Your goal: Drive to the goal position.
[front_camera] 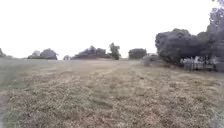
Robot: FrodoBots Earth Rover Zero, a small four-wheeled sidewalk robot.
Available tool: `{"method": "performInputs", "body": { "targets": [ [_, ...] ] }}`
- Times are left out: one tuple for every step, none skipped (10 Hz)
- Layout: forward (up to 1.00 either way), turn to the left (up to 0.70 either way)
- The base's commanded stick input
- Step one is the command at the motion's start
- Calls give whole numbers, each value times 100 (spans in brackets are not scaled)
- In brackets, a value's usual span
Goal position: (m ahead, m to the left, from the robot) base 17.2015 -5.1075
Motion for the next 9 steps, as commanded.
{"method": "performInputs", "body": {
  "targets": [
    [4,0],
    [4,0],
    [4,0],
    [4,0],
    [4,0],
    [4,0],
    [4,0],
    [4,0],
    [4,0]
  ]
}}
